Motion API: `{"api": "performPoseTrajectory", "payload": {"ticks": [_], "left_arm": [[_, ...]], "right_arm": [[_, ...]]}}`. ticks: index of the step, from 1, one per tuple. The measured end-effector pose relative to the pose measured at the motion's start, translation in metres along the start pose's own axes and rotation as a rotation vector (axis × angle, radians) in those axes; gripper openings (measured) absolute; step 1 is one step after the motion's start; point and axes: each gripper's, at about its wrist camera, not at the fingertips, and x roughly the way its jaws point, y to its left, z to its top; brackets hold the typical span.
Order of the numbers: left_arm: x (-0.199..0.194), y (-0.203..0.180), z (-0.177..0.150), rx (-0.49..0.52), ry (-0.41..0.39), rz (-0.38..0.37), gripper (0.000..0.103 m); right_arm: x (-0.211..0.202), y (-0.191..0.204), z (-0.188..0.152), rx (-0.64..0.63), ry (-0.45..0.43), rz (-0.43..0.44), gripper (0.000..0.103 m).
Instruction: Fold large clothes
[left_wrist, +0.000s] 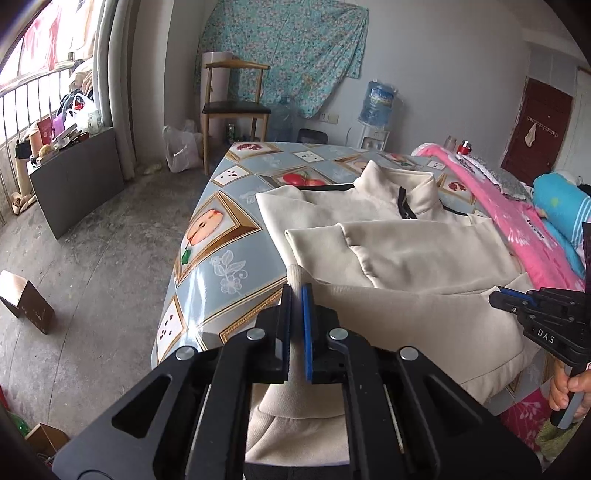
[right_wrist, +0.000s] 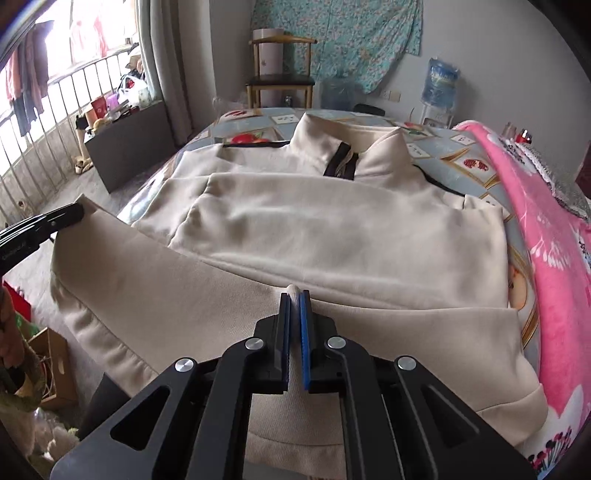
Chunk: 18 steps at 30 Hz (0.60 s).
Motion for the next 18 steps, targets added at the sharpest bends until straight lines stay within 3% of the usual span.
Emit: {"api": "performPoseTrajectory", "payload": {"ticks": [5,8,10,12,14,17,18], "left_arm": [[0.032,0.008,-0.009,-0.015,0.066,0.018,0.006],[0.03,0.011,-0.012,-0.024,0.076,0.027,0.013],[0.02,0.01,-0.01,-0.018,0.057,0.051,0.025],[0.006,0.005,-0.006,0.005,0.026,0.072,0.044],[-0.007,-0.002,-0.001,0.011,-0.012,0.028,0.051],[-0.015,-0.027,0.001,0.027,-0.017,-0.139,0.068],[-0.009,-0.041,-0.001,0.035,0.008,-0.192,0.068]], "right_arm": [[0.039,0.002,-0.008,-0.018,0.047,-0.008,0.005],[0.039,0.001,-0.008,-0.028,0.051,-0.006,0.005],[0.039,-0.001,-0.008,-0.019,0.05,0.008,0.005],[0.039,-0.005,-0.009,0.005,0.048,0.029,0.005],[0.038,-0.01,-0.009,0.039,0.045,0.057,0.005],[0.039,-0.019,-0.01,0.096,0.046,0.111,0.005],[0.04,-0.023,-0.01,0.118,0.048,0.133,0.005]]}}
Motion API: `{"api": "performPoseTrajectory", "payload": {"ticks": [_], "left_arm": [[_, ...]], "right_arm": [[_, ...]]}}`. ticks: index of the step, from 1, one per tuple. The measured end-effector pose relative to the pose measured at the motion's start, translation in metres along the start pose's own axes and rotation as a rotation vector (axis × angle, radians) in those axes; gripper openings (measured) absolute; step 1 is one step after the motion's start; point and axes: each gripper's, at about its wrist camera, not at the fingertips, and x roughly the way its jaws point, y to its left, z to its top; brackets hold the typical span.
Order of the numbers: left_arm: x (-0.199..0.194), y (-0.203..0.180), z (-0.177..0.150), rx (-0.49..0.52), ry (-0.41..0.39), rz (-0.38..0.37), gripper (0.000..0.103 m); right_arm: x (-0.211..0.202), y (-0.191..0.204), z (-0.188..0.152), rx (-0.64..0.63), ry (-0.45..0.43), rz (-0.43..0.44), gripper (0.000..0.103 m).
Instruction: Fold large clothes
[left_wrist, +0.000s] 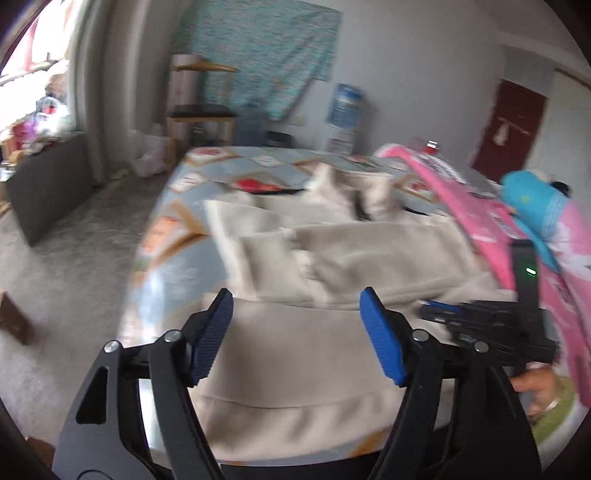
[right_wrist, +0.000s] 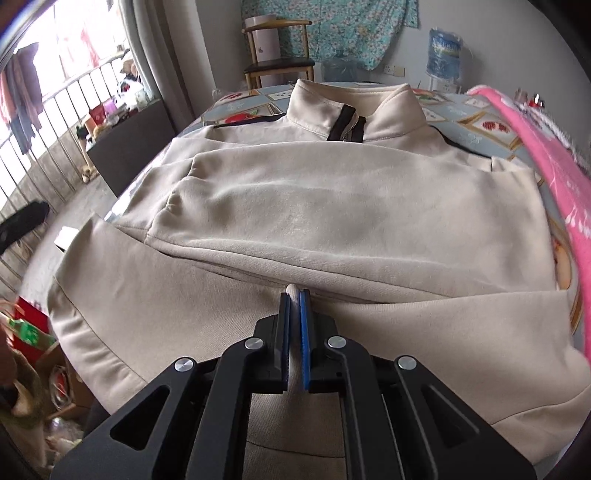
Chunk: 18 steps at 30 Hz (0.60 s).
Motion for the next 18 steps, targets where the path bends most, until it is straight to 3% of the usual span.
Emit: {"api": "performPoseTrajectory", "payload": {"ticks": [3,8,12,16,18], "left_arm": [[0.035,-0.034,-0.009,0.033,0.111,-0.094,0.068],[0.093,-0.072,-0.029,0.147,0.251,0.0,0.068],[0.098,-0.085,-0.035,0.201,0.244,0.054,0.07],[0.096,-0.084,-0.036,0.198,0.255,0.068,0.07],[0.098,-0.084,-0.035,0.206,0.26,0.076,0.07]], "right_arm": [[0.0,-0.008,0.001,0.04,0.006,0.051,0.005],[0.001,-0.021,0.002,0.087,0.015,0.135,0.005],[-0.002,-0.036,0.002,0.141,0.017,0.221,0.013],[-0.036,-0.059,0.004,0.166,-0.065,0.203,0.018],[-0.061,-0.081,0.003,0.179,-0.118,0.11,0.028]]}}
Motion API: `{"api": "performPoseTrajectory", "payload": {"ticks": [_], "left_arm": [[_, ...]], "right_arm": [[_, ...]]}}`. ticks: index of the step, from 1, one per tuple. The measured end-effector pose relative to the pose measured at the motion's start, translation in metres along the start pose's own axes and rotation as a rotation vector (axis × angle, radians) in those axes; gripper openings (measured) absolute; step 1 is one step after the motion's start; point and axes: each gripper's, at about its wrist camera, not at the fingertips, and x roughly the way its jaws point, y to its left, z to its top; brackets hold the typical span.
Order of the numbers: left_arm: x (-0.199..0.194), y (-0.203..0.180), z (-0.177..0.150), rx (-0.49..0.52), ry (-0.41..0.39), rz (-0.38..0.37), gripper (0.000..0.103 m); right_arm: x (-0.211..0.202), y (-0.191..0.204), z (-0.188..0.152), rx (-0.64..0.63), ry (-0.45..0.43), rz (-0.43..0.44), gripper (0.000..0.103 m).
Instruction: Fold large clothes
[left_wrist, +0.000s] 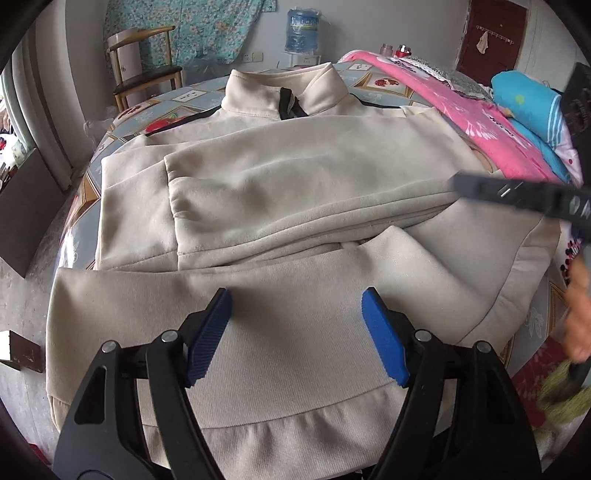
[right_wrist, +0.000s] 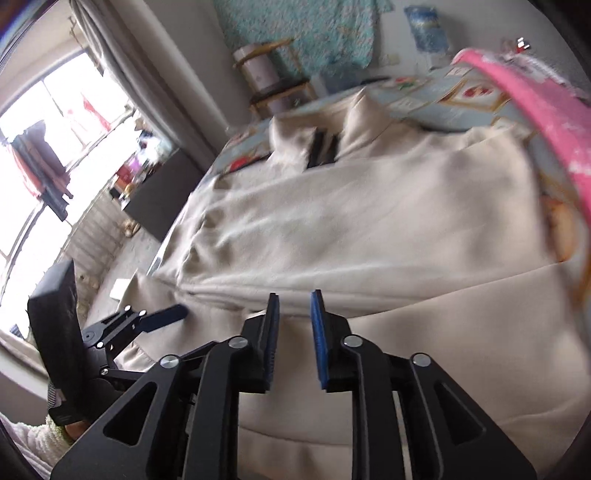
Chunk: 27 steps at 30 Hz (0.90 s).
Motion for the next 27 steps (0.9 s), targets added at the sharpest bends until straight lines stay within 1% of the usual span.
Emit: {"api": "performPoseTrajectory", "payload": {"ticks": [1,2,3,4,6,8,10,13,14,15,16,17,18,21,23,25,27], "left_arm": [[0.0,0.0,0.001,0.003,0.002,0.002,0.07],[0.001,0.0,0.001,0.006,0.004,0.003,0.07],[0.0,0.0,0.002,0.008,0.005,0.003,0.07],[0.0,0.0,0.001,0.009,0.005,0.001,0.07],[0.0,0.0,0.002,0.006,0.009,-0.004,0.07],[0.0,0.001,0.003,0.002,0.015,-0.006,0.07],[0.001,0.001,0.004,0.0,0.019,-0.006,0.07],[0.001,0.001,0.004,0.002,0.024,-0.001,0.07],[0.001,0.0,0.004,0.002,0.024,0.001,0.07],[0.001,0.0,0.004,0.002,0.024,0.002,0.07],[0.002,0.0,0.004,0.003,0.024,0.004,0.07],[0.002,0.0,0.004,0.004,0.024,0.006,0.07],[0.001,0.0,0.004,0.005,0.024,0.007,0.07],[0.001,0.0,0.004,0.005,0.025,0.005,0.07],[0.001,-0.001,0.004,0.004,0.027,0.005,0.07],[0.001,-0.001,0.004,0.003,0.026,0.005,0.07],[0.001,-0.001,0.004,0.008,0.026,0.011,0.07]], "right_arm": [[-0.011,-0.011,0.002,0.001,-0.023,-0.056,0.033],[-0.02,-0.021,0.003,0.002,-0.041,-0.113,0.039],[-0.029,-0.036,0.003,0.005,-0.047,-0.18,0.041],[-0.033,-0.05,0.002,0.013,-0.036,-0.222,0.041],[-0.033,-0.071,0.0,0.033,0.001,-0.266,0.041],[-0.027,-0.084,-0.002,0.026,0.029,-0.296,0.041],[-0.015,-0.091,-0.004,0.003,0.058,-0.318,0.041],[-0.001,-0.092,-0.006,-0.027,0.072,-0.331,0.041],[-0.003,-0.091,-0.007,-0.038,0.064,-0.335,0.038],[-0.005,-0.085,-0.008,-0.06,0.054,-0.322,0.024],[-0.006,-0.081,-0.008,-0.074,0.048,-0.33,0.021],[-0.01,-0.072,-0.01,-0.113,0.023,-0.372,0.013],[-0.016,-0.066,-0.011,-0.132,-0.001,-0.393,0.01],[-0.04,-0.053,-0.007,-0.138,-0.103,-0.448,0.009],[-0.048,-0.052,-0.003,-0.125,-0.147,-0.477,0.008],[-0.039,-0.058,-0.002,-0.117,-0.135,-0.5,0.008],[-0.016,-0.067,-0.007,-0.114,-0.086,-0.532,0.008]]}}
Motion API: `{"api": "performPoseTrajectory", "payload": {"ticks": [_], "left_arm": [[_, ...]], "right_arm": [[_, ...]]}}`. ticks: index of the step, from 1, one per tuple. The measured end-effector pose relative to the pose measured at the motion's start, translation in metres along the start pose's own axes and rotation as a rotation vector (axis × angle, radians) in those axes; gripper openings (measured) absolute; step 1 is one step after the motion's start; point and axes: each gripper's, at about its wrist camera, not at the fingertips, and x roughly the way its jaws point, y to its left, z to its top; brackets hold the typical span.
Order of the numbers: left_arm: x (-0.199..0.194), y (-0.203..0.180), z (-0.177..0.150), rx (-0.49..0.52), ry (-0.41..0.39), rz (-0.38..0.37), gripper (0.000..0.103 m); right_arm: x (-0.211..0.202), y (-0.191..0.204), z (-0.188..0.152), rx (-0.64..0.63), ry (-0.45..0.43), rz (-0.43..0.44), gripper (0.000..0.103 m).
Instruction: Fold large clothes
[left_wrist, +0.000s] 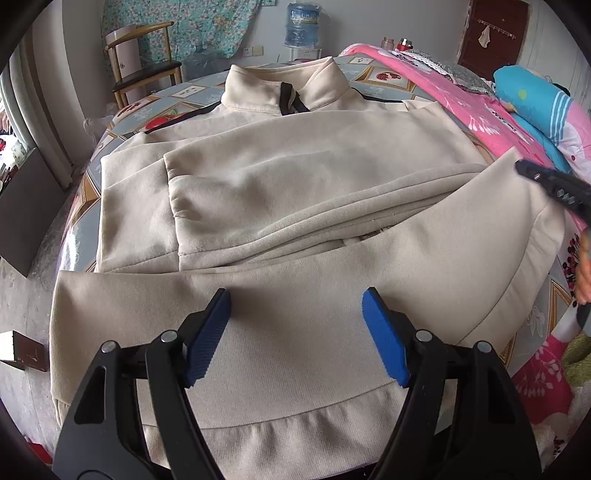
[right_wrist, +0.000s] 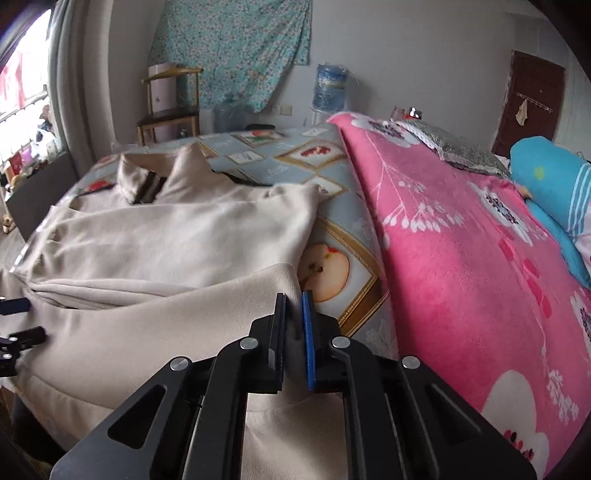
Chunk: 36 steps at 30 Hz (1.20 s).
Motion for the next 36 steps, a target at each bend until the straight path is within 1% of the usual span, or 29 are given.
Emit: {"api": "performPoseTrajectory", "payload": {"ticks": [2,4,5,6,7,8,9,10,11,12,13,14,15,16,18,19,20,22,23,25,27,29,30,32,33,34,36], "left_arm": [[0.0,-0.001,-0.001,0.01,-0.001,0.005,0.07],[0.0,-0.002,-0.001,0.026,0.001,0.011,0.07],[0.001,-0.003,-0.001,0.031,0.003,0.014,0.07],[0.001,-0.002,-0.001,0.034,0.004,0.014,0.07],[0.001,-0.002,-0.001,0.036,0.004,0.013,0.07],[0.001,-0.002,-0.001,0.039,0.005,0.013,0.07],[0.001,-0.003,-0.001,0.041,0.008,0.013,0.07],[0.001,-0.003,-0.001,0.043,0.009,0.012,0.07],[0.001,-0.003,-0.001,0.043,0.01,0.011,0.07],[0.001,-0.003,-0.001,0.042,0.01,0.011,0.07],[0.001,-0.003,-0.001,0.042,0.008,0.011,0.07],[0.001,-0.003,-0.001,0.042,0.007,0.012,0.07],[0.001,-0.003,-0.001,0.041,0.005,0.013,0.07],[0.001,-0.003,-0.001,0.039,0.002,0.013,0.07],[0.0,-0.003,-0.001,0.034,-0.004,0.013,0.07],[0.0,-0.003,-0.001,0.031,-0.007,0.013,0.07],[0.0,-0.002,-0.001,0.03,-0.009,0.011,0.07],[-0.002,0.001,-0.001,0.015,-0.017,-0.006,0.07],[-0.006,0.003,-0.002,0.004,-0.028,-0.012,0.07],[-0.028,0.007,-0.005,-0.003,-0.096,-0.034,0.07],[-0.051,0.009,-0.011,0.009,-0.148,-0.078,0.07],[-0.065,0.006,-0.021,0.032,-0.168,-0.11,0.07],[-0.069,0.003,-0.027,0.047,-0.163,-0.119,0.07],[-0.068,-0.006,-0.039,0.071,-0.133,-0.127,0.069],[-0.065,-0.01,-0.044,0.083,-0.12,-0.129,0.064],[-0.062,-0.014,-0.048,0.093,-0.108,-0.121,0.062],[-0.051,-0.021,-0.053,0.107,-0.073,-0.075,0.058]], "right_arm": [[0.025,0.001,-0.011,0.005,0.055,-0.013,0.008],[0.022,-0.001,-0.013,0.016,0.04,-0.025,0.01],[0.019,-0.005,-0.01,0.033,0.049,-0.013,0.013],[0.017,-0.009,-0.009,0.055,0.05,0.0,0.019],[0.013,-0.017,-0.008,0.087,0.053,0.026,0.022],[0.007,-0.025,-0.008,0.125,0.057,0.056,0.028],[-0.003,-0.035,-0.008,0.176,0.048,0.096,0.032],[-0.014,-0.043,-0.007,0.212,0.029,0.121,0.032],[-0.03,-0.049,-0.008,0.24,-0.002,0.121,0.032],[-0.042,-0.051,-0.007,0.246,-0.024,0.122,0.032],[-0.054,-0.049,-0.008,0.244,-0.046,0.144,0.032],[-0.063,-0.044,-0.01,0.234,-0.063,0.188,0.032],[-0.072,-0.032,-0.013,0.21,-0.071,0.252,0.032],[-0.076,-0.014,-0.017,0.16,-0.06,0.316,0.032],[-0.076,0.024,-0.027,0.041,-0.024,0.37,0.032],[-0.073,0.042,-0.034,-0.013,-0.001,0.383,0.032],[-0.068,0.057,-0.04,-0.049,0.024,0.391,0.032],[-0.048,0.076,-0.05,-0.06,0.089,0.401,0.032],[-0.036,0.081,-0.055,-0.06,0.121,0.382,0.032],[-0.032,0.084,-0.058,-0.057,0.097,0.367,0.032],[-0.034,0.082,-0.053,-0.043,0.119,0.355,0.032],[-0.044,0.081,-0.05,-0.048,0.119,0.329,0.032],[-0.053,0.084,-0.048,-0.061,0.096,0.334,0.032],[-0.072,0.098,-0.047,-0.085,0.061,0.404,0.032],[-0.076,0.108,-0.045,-0.106,0.05,0.434,0.032],[-0.082,0.119,-0.047,-0.142,0.04,0.456,0.032],[-0.079,0.14,-0.051,-0.207,0.05,0.446,0.032]]}}
